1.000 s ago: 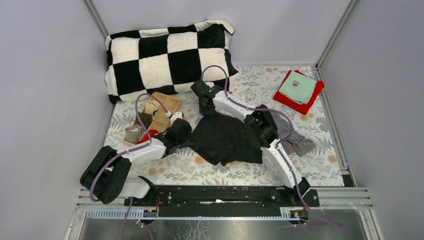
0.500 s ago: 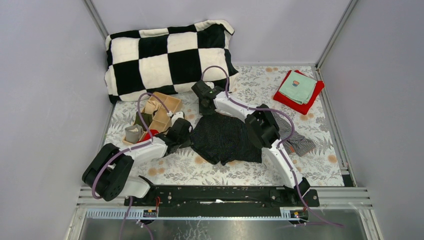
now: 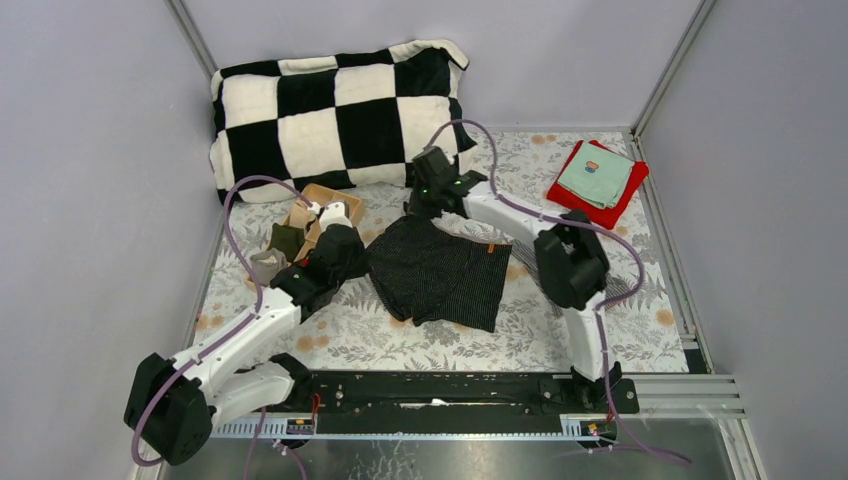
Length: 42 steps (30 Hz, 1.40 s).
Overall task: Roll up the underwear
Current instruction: Fold the underwear at the center of the board.
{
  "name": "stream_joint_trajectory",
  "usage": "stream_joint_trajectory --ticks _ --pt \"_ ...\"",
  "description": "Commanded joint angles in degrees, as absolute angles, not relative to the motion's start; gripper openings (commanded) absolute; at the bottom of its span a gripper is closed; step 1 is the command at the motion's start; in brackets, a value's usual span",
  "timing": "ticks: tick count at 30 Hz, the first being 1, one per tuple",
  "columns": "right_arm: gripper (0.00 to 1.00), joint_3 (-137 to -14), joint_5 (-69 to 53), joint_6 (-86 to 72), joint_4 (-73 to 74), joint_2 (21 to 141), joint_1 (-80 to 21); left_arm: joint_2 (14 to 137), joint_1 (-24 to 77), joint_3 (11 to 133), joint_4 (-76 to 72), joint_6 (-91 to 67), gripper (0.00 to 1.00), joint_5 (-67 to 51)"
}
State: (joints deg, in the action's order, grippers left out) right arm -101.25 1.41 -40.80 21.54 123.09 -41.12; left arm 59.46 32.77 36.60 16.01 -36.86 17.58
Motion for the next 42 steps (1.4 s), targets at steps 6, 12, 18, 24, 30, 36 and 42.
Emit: stream_joint_trajectory --ticks 6,12,18,24,30,36,42 --pt "0.00 -81.59 -7.32 -48.32 3.57 106.78 -35.00 58.25 40.15 38.59 16.96 -30.80 0.00 8.50" --pt "0.00 -70.56 -6.49 -48.11 2.13 98.37 -32.30 62.75 50.54 41.43 14.59 -30.42 0.00 8.78" --pt "0.00 -62.77 -3.83 -46.35 4.12 91.07 -30.81 68.04 56.20 43.86 10.92 -31.77 0.00 8.28" --pt "0.00 -57.94 -0.45 -44.07 7.54 85.76 -30.20 74.85 60.24 47.32 8.12 -31.73 0.00 8.04" --pt "0.00 -54.66 -0.30 -42.51 9.84 84.20 -29.42 79.77 62.49 49.51 5.88 -31.73 0.00 7.52" --pt "0.00 -52.29 0.85 -41.27 11.03 81.91 -28.80 82.63 64.50 51.68 4.90 -31.86 0.00 6.93" --pt "0.02 -52.12 2.32 -38.51 11.65 81.65 -27.75 85.62 66.49 52.24 3.50 -31.44 0.00 5.91"
